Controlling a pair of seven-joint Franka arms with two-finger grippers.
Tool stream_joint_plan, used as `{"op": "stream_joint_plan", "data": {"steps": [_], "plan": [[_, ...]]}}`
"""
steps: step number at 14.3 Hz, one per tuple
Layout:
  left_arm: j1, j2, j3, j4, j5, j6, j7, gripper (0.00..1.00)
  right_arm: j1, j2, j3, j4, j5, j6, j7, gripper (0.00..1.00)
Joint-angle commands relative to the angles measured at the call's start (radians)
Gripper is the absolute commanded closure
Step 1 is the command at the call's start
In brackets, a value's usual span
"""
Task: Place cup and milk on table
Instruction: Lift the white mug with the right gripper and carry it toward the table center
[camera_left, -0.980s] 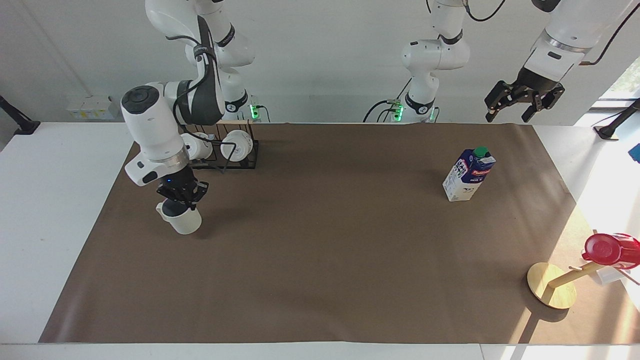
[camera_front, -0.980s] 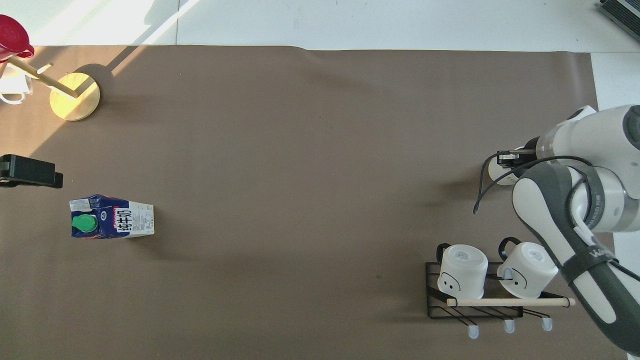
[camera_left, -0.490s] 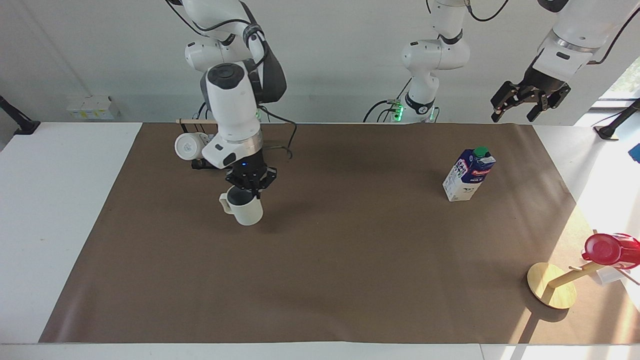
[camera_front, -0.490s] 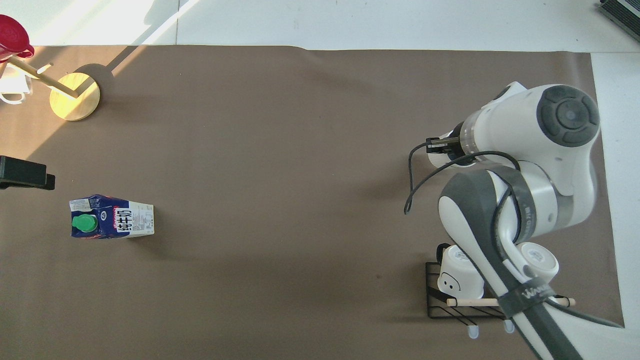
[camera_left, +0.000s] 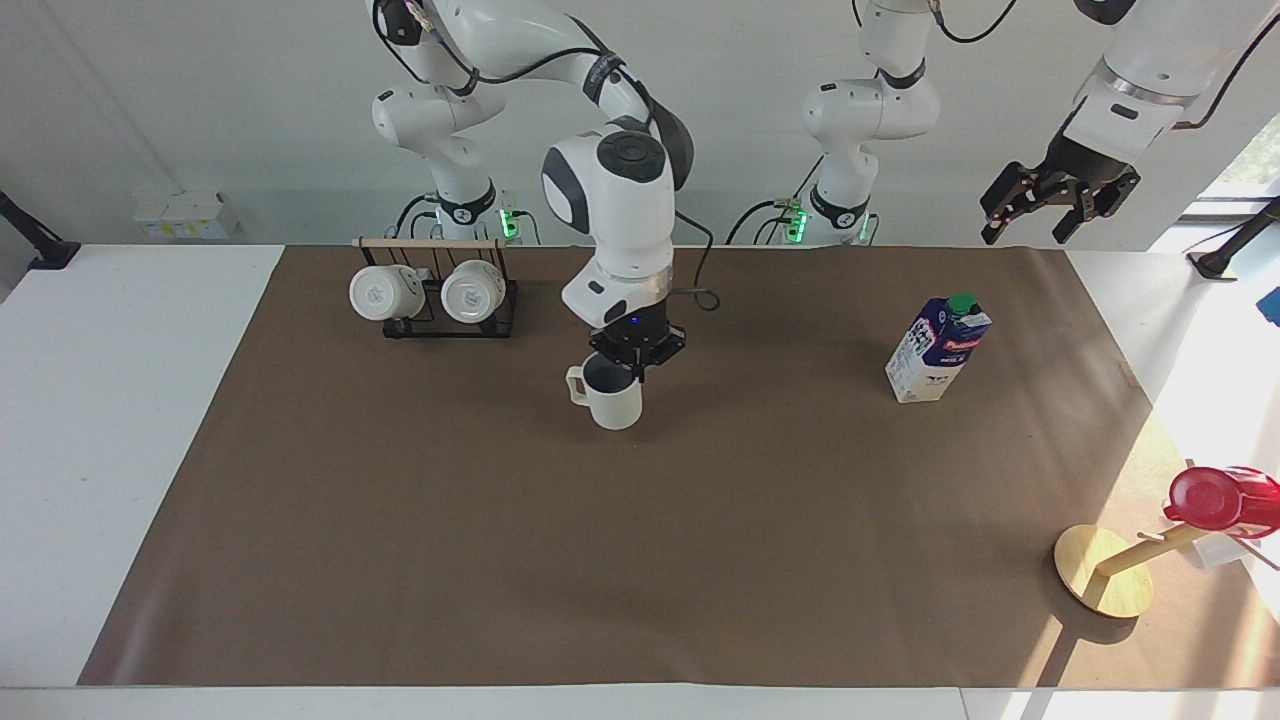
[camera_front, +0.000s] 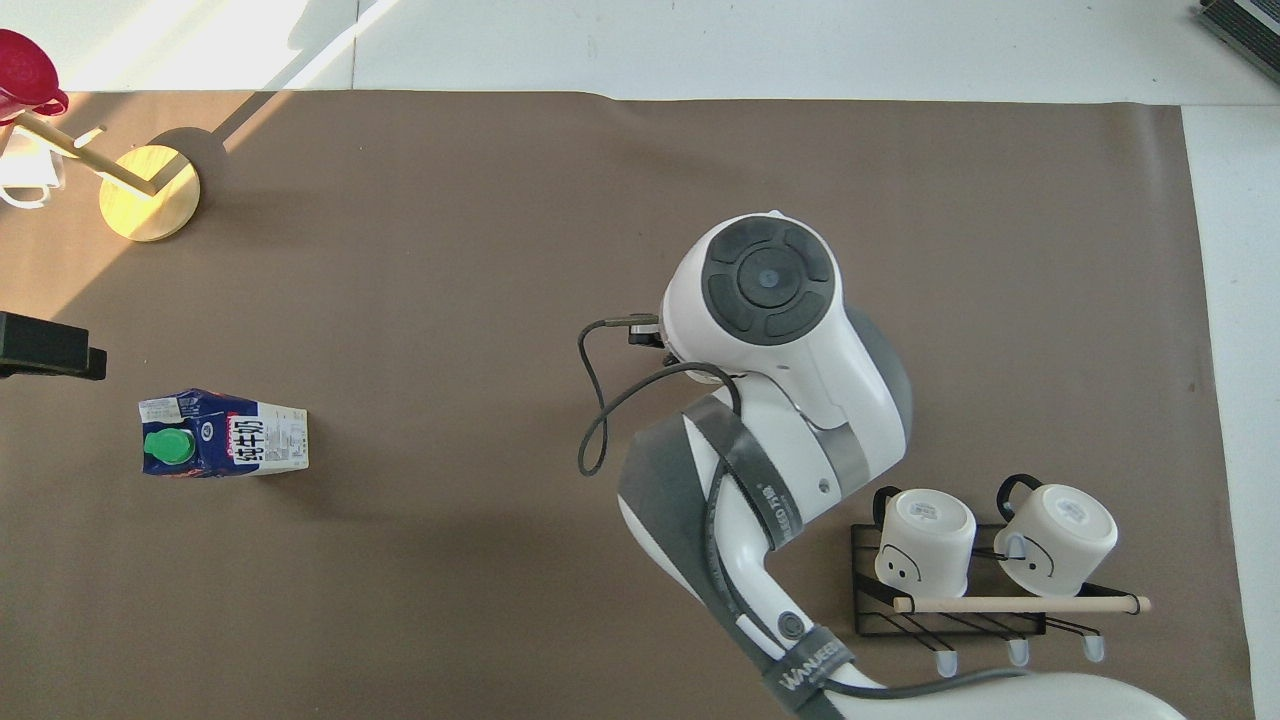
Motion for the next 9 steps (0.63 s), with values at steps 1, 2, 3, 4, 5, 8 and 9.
{"op": "stream_joint_plan", "data": {"steps": [1, 2, 3, 4, 5, 8, 9], "plan": [[0.007, -0.003, -0.001, 0.016, 0.000, -0.037, -0.005, 0.00, 0.076, 0.130, -0.007, 0.157, -0.021, -0.037, 0.122, 1.00], [0.009, -0.003, -0.003, 0.016, 0.000, -0.044, 0.000, 0.00, 0.087, 0.141, -0.004, 0.165, -0.021, -0.040, 0.134, 1.00], [0.007, -0.003, -0.001, 0.013, 0.000, -0.044, 0.004, 0.00, 0.095, 0.144, -0.004, 0.162, -0.021, -0.040, 0.134, 1.00], [0.007, -0.014, -0.003, 0.001, 0.000, -0.040, 0.004, 0.00, 0.115, 0.158, -0.004, 0.162, -0.021, -0.040, 0.137, 1.00], [0.006, -0.017, -0.003, -0.004, 0.000, -0.034, 0.004, 0.00, 0.136, 0.173, -0.004, 0.161, -0.021, -0.031, 0.137, 1.00], [0.003, -0.043, -0.003, -0.050, 0.000, -0.022, 0.004, 0.00, 0.143, 0.182, -0.004, 0.155, -0.020, -0.025, 0.137, 1.00], [0.003, -0.061, -0.003, -0.086, 0.000, 0.000, 0.004, 0.00, 0.140, 0.182, -0.004, 0.152, -0.021, -0.025, 0.137, 1.00]]}}
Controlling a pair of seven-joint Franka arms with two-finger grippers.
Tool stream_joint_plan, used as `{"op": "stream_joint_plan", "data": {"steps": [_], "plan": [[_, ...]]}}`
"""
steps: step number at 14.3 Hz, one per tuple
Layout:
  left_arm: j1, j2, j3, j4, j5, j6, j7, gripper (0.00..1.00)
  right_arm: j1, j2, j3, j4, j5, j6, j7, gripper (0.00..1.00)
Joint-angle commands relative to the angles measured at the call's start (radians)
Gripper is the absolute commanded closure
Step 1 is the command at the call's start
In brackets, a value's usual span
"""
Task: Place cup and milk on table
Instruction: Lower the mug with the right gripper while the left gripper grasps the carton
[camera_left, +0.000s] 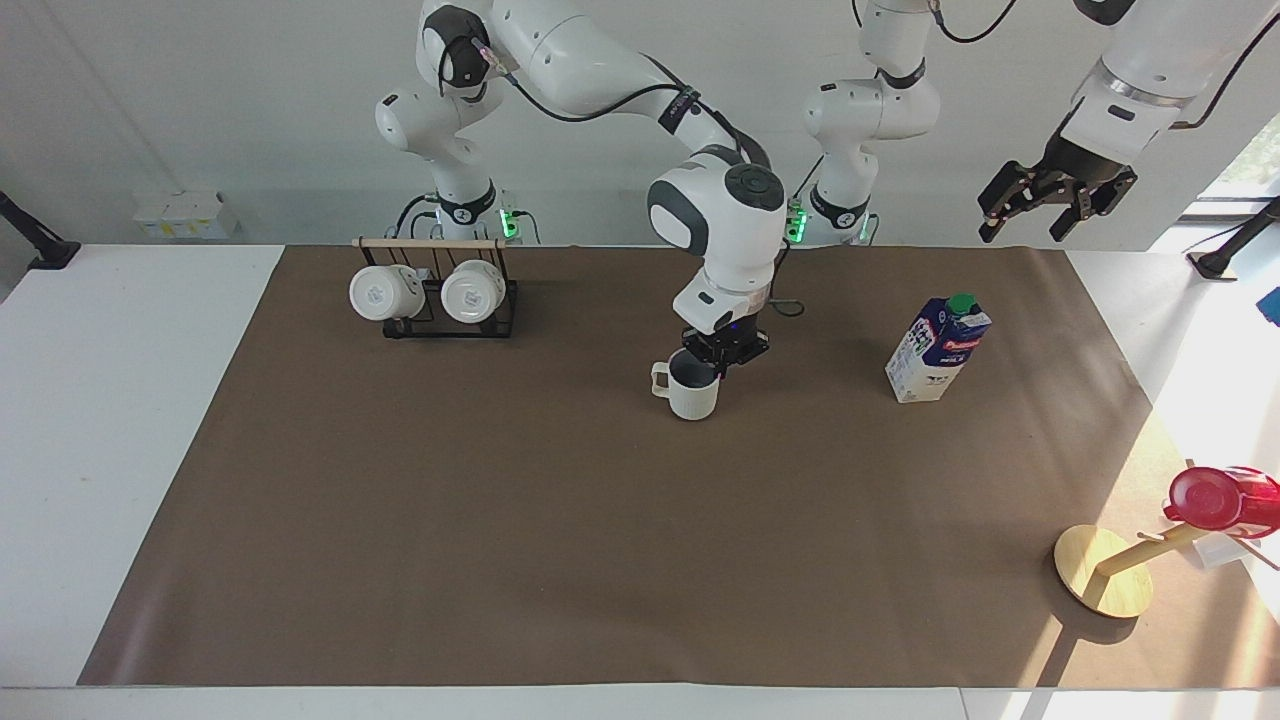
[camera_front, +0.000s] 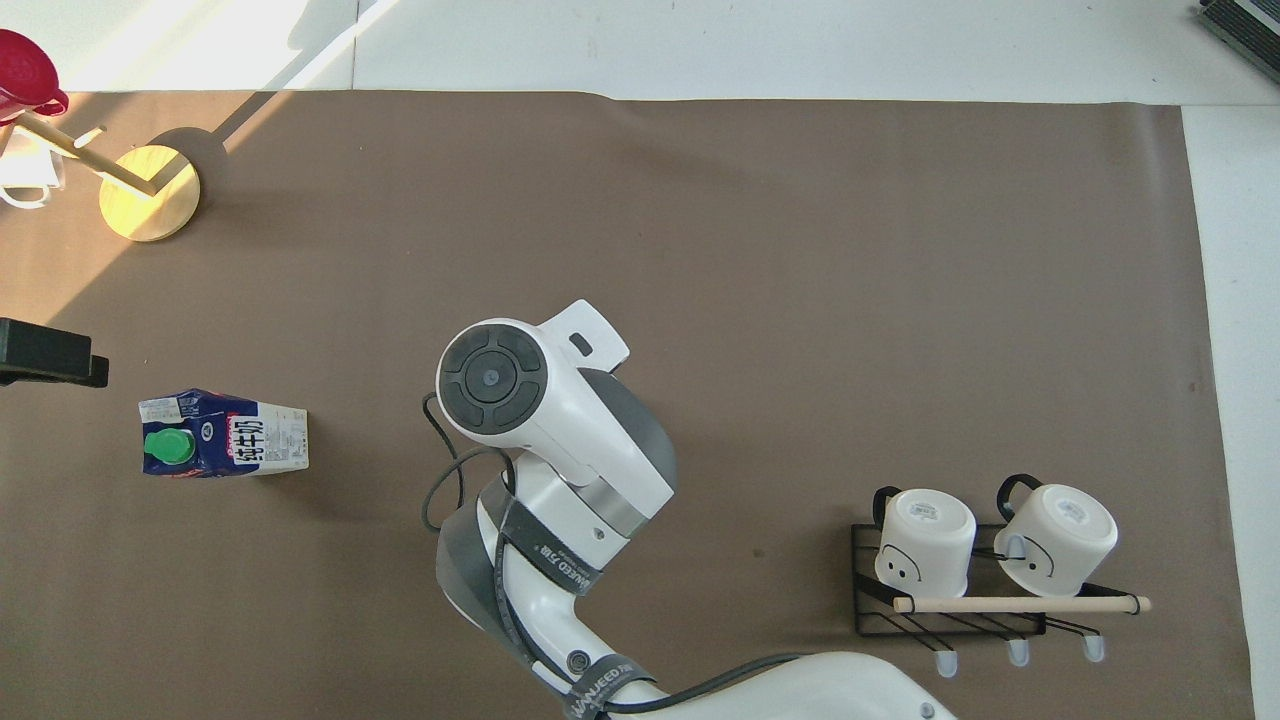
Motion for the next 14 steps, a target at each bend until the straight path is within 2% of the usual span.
{"op": "stream_joint_plan", "data": {"steps": [1, 2, 3, 5, 6, 8, 10, 12, 14], "plan": [[0.006, -0.086, -0.001, -0.135, 0.002, 0.054, 0.004, 0.00, -0.003, 0.012, -0.001, 0.026, -0.017, -0.016, 0.018, 1.00], [0.010, -0.111, -0.001, -0.198, 0.002, 0.094, 0.007, 0.00, -0.002, 0.011, -0.001, 0.026, -0.017, -0.013, 0.018, 0.89], [0.038, -0.132, -0.001, -0.255, 0.002, 0.131, 0.007, 0.00, -0.003, 0.012, -0.001, 0.026, -0.012, -0.016, 0.018, 0.71], [0.046, -0.140, -0.001, -0.324, 0.003, 0.179, 0.037, 0.00, -0.002, 0.018, -0.001, 0.030, -0.010, -0.011, 0.022, 0.19], [0.046, -0.142, -0.001, -0.344, 0.003, 0.203, 0.071, 0.00, -0.002, 0.018, -0.001, 0.030, -0.013, -0.001, 0.025, 0.00], [0.046, -0.157, -0.001, -0.397, 0.003, 0.251, 0.087, 0.00, -0.014, -0.008, -0.003, 0.035, -0.003, -0.008, 0.025, 0.00], [0.033, -0.189, -0.001, -0.485, 0.003, 0.327, 0.087, 0.00, -0.015, -0.070, -0.011, 0.021, 0.011, -0.011, 0.027, 0.00], [0.032, -0.217, -0.001, -0.573, 0.003, 0.419, 0.093, 0.00, -0.053, -0.171, -0.014, -0.053, 0.010, -0.013, 0.025, 0.00], [0.030, -0.215, -0.003, -0.596, 0.005, 0.461, 0.094, 0.00, -0.103, -0.297, -0.014, -0.152, 0.010, -0.016, 0.008, 0.00]]}}
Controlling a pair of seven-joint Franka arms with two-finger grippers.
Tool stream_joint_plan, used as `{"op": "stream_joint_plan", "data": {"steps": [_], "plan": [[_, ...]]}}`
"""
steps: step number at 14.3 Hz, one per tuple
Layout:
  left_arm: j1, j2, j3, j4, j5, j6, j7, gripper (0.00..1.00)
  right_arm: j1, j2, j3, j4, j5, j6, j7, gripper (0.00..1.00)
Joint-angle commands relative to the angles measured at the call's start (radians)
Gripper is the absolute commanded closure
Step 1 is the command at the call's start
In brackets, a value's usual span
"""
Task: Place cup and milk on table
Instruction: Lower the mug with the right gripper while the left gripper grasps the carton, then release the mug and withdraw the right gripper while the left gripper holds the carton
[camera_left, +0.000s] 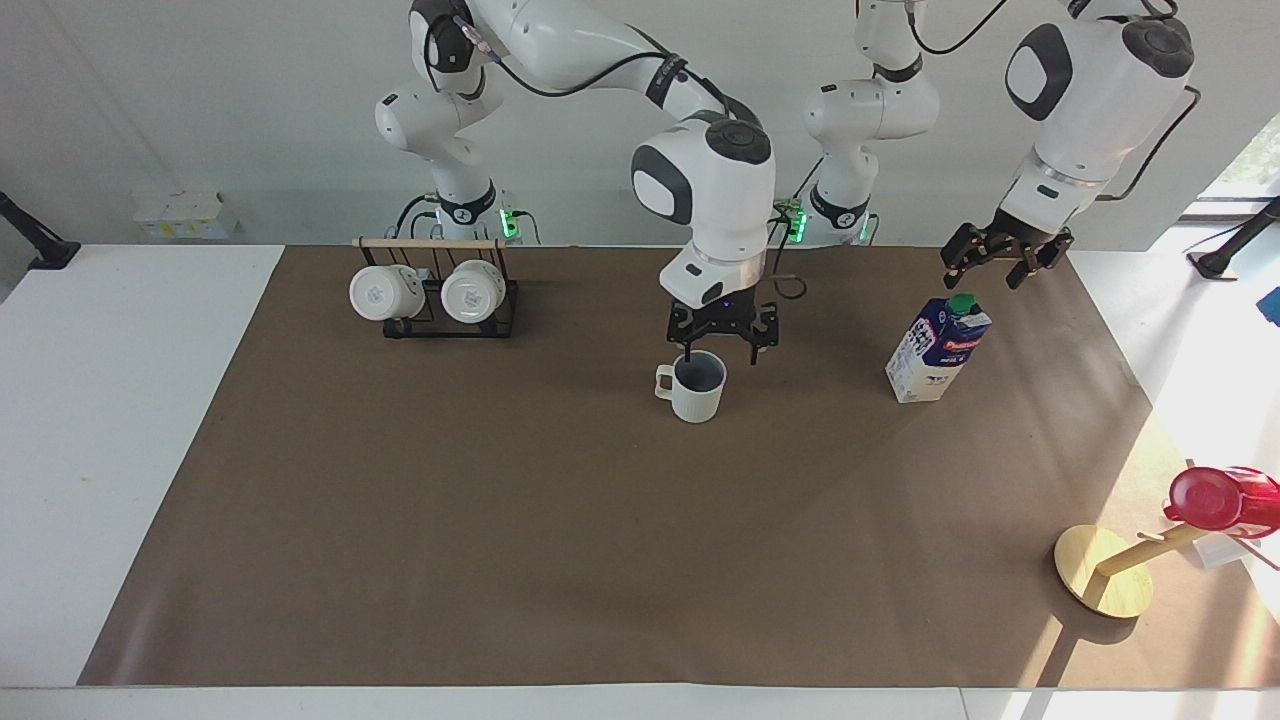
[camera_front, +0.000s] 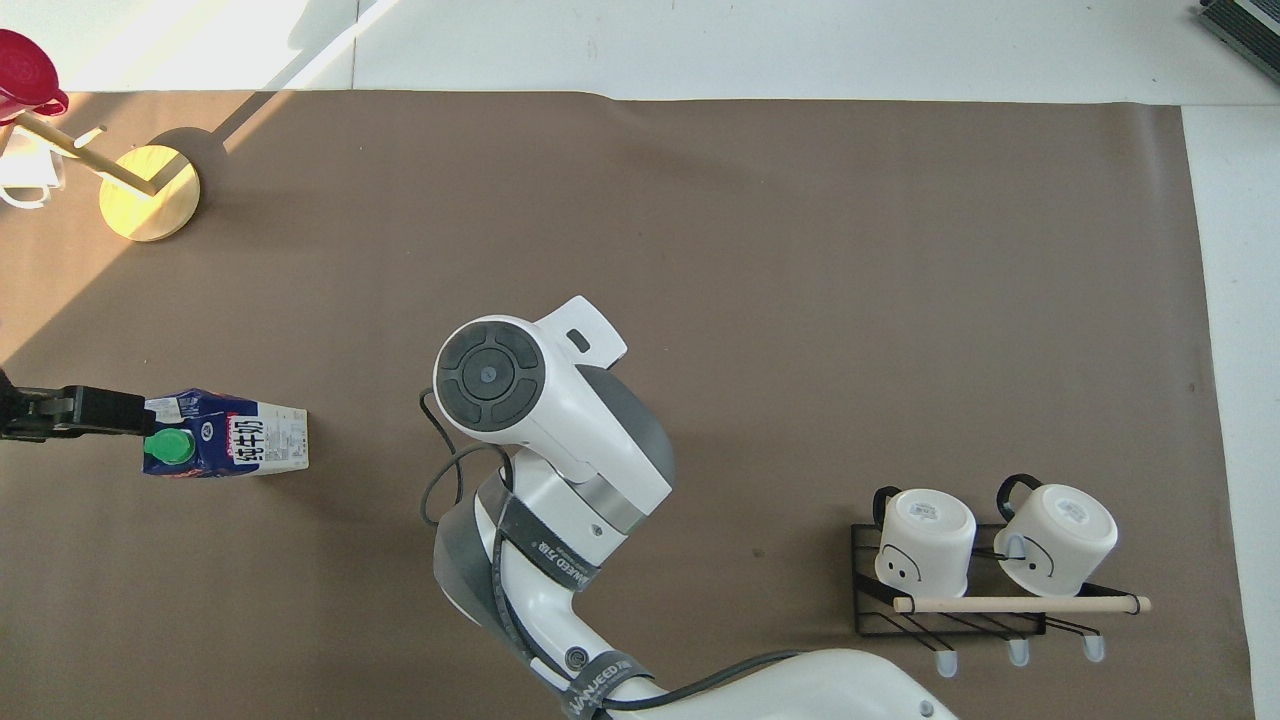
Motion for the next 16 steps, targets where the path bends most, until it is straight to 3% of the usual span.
{"op": "stream_joint_plan", "data": {"steps": [1, 7, 11, 14, 16], "plan": [[-0.008, -0.050, 0.000, -0.090, 0.018, 0.089, 0.013, 0.00, -0.080, -0.215, 0.009, -0.203, 0.005, 0.001, -0.005, 0.00], [-0.029, -0.070, -0.001, -0.250, 0.045, 0.272, 0.013, 0.00, -0.293, -0.392, 0.008, -0.242, 0.005, -0.188, -0.179, 0.00], [-0.029, -0.068, -0.003, -0.252, 0.059, 0.272, 0.023, 0.00, -0.474, -0.452, 0.008, -0.225, 0.005, -0.262, -0.387, 0.00], [-0.028, -0.064, -0.001, -0.246, 0.065, 0.266, 0.026, 0.37, -0.585, -0.469, 0.006, -0.176, 0.006, -0.313, -0.507, 0.00], [-0.028, -0.062, -0.001, -0.241, 0.065, 0.261, 0.026, 0.50, -0.622, -0.466, 0.006, -0.132, 0.006, -0.360, -0.545, 0.00]]}}
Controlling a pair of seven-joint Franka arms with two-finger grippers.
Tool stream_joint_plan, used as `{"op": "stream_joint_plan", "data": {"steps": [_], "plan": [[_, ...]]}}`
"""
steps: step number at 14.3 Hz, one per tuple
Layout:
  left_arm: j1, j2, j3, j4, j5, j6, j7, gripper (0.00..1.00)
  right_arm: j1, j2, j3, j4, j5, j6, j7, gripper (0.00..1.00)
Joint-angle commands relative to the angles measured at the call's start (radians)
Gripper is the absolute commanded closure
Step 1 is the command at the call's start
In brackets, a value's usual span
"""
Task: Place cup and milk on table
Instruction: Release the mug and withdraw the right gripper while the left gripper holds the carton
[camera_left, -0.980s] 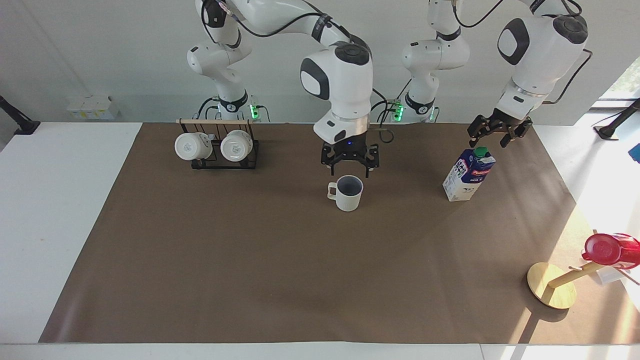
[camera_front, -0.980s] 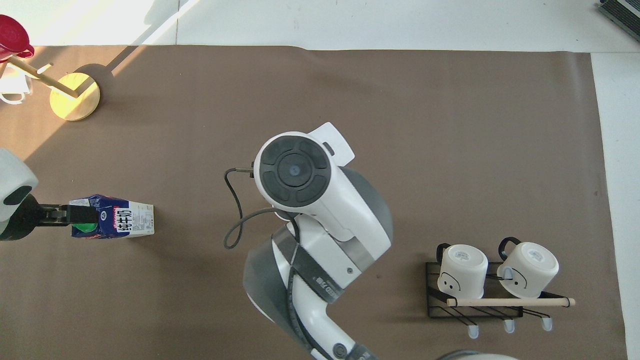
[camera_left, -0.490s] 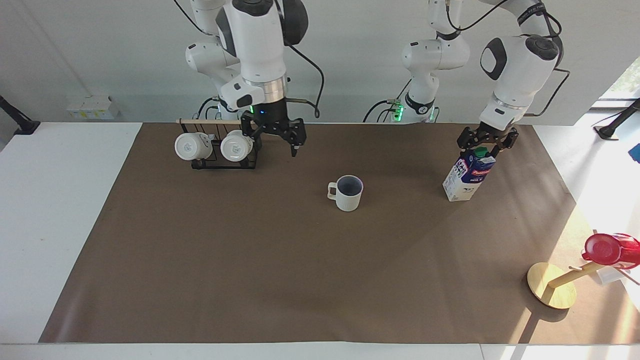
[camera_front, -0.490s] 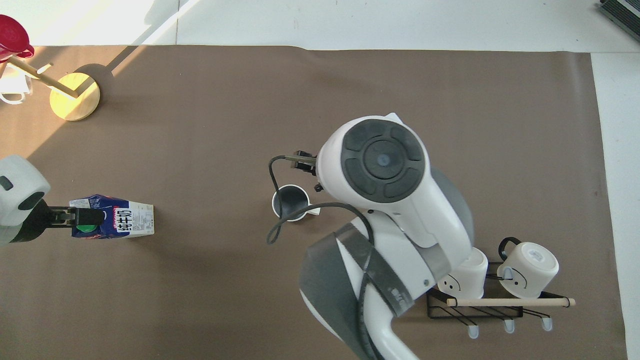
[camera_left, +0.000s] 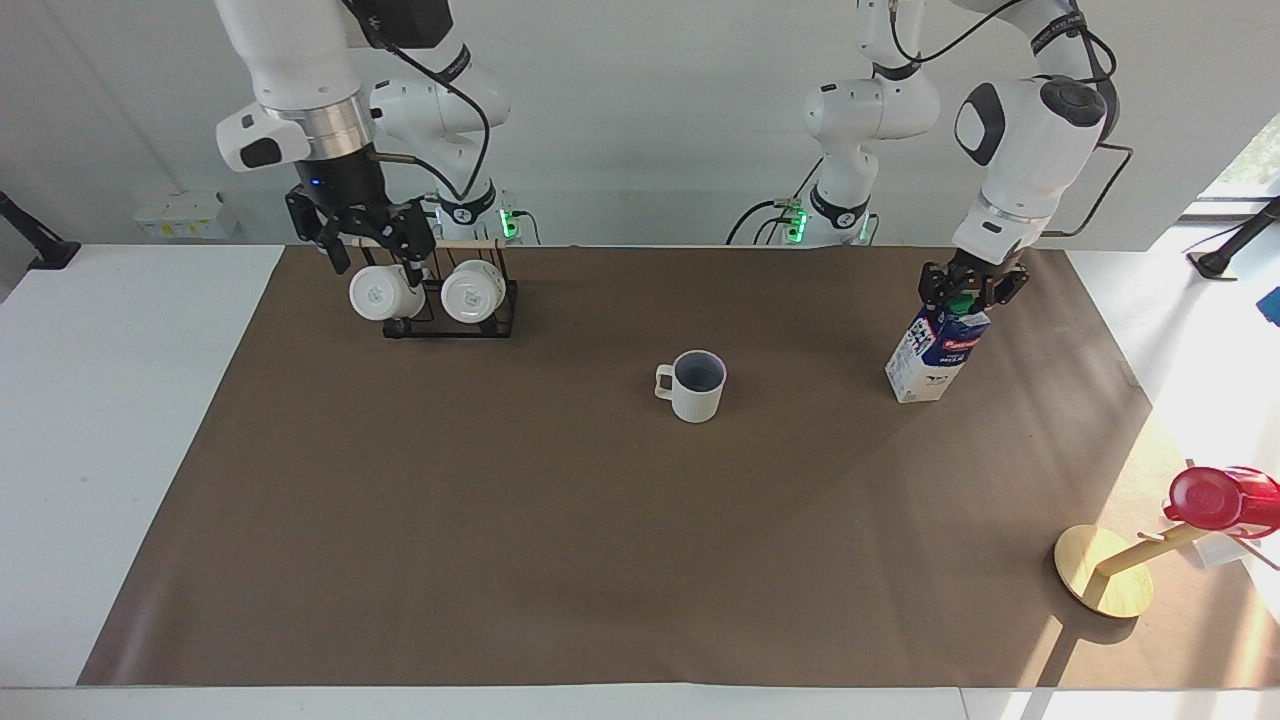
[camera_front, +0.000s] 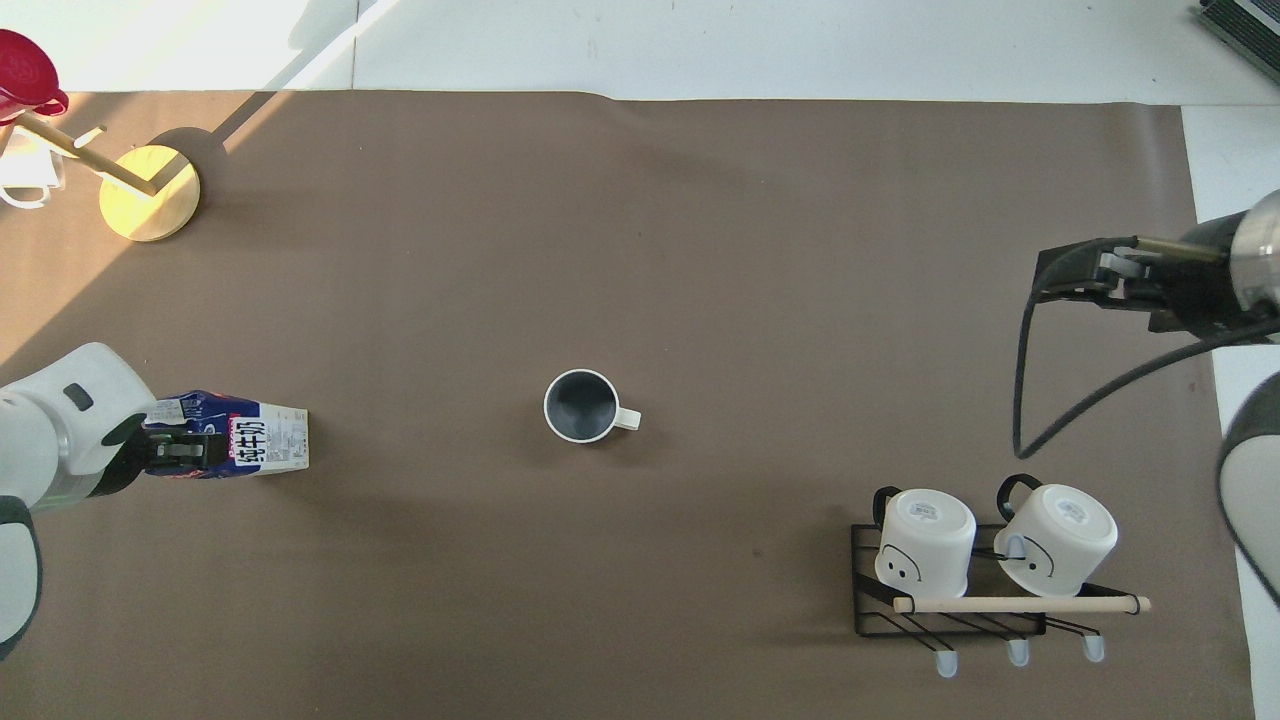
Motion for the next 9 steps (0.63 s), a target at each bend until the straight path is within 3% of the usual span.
{"op": "stream_joint_plan", "data": {"steps": [1, 4, 9], "plan": [[-0.013, -0.024, 0.010, -0.020, 0.021, 0.009, 0.005, 0.54, -0.049, 0.003, 0.012, 0.056, 0.008, -0.050, -0.067, 0.00], [-0.013, -0.009, 0.008, 0.036, 0.021, -0.017, -0.007, 0.62, -0.085, 0.016, 0.012, 0.098, 0.006, -0.091, -0.078, 0.00], [-0.144, 0.150, 0.004, 0.389, 0.020, -0.273, -0.237, 0.62, -0.082, 0.056, 0.018, 0.168, 0.009, -0.168, -0.079, 0.00]]}}
